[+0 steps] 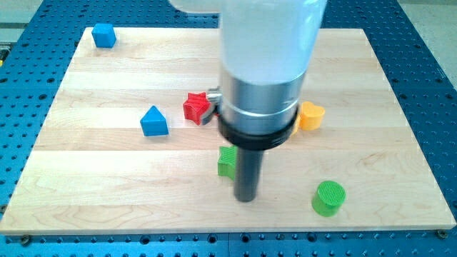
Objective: Move the green star diagonally to the bottom left of the yellow hexagon
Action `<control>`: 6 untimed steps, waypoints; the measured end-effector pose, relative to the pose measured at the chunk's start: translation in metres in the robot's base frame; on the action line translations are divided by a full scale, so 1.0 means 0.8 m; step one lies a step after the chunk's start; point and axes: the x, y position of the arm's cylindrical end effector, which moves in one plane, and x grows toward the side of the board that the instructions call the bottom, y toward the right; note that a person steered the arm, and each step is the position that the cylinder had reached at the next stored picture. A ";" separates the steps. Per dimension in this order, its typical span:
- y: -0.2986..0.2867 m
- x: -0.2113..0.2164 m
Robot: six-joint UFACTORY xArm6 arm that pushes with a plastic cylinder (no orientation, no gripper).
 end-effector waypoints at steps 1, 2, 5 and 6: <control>-0.046 -0.009; 0.024 -0.037; 0.061 -0.109; 0.030 -0.093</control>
